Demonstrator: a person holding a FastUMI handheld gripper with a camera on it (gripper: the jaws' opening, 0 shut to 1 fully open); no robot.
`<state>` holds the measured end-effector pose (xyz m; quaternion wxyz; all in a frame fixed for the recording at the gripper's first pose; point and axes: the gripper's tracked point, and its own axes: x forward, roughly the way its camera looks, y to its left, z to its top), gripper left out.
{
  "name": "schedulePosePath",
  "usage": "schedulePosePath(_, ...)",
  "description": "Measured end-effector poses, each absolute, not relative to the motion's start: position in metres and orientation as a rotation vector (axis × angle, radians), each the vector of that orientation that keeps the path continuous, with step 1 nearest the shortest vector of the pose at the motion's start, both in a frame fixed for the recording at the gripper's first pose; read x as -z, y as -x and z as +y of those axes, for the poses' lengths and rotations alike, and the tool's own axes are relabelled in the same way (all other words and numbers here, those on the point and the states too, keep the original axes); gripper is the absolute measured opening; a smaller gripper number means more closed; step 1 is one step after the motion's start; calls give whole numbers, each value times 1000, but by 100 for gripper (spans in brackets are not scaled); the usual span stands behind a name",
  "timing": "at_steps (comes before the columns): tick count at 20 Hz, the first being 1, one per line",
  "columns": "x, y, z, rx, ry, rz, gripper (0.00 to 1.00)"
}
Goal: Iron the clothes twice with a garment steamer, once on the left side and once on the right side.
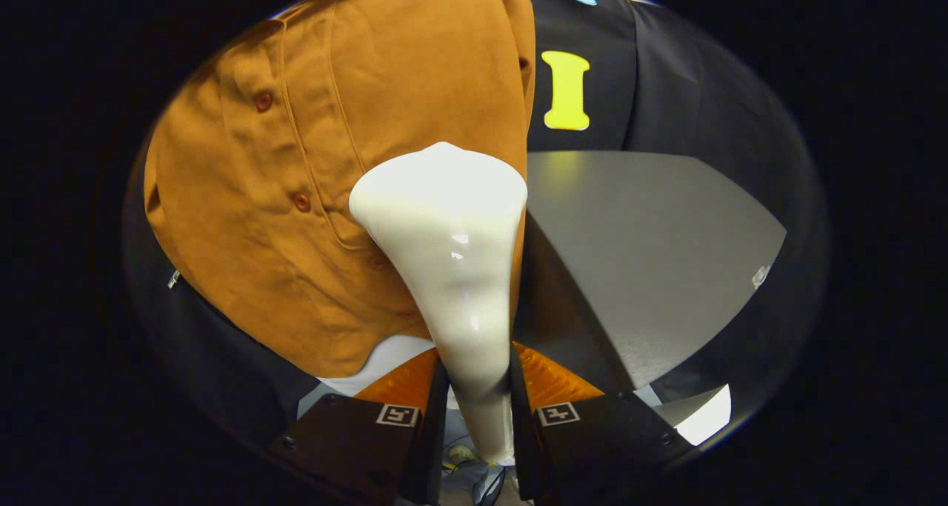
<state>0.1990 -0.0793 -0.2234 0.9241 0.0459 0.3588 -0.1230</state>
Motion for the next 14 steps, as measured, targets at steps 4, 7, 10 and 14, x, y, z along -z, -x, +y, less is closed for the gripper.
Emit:
schedulePosePath(4, 148, -208, -74, 257, -72, 565, 43)
schedulePosePath(7, 99, -210, -58, 244, -62, 445, 43)
schedulePosePath(10, 69, -212, -38, 208, -35, 369, 43)
schedulePosePath(14, 48, -219, -8, 158, -26, 318, 43)
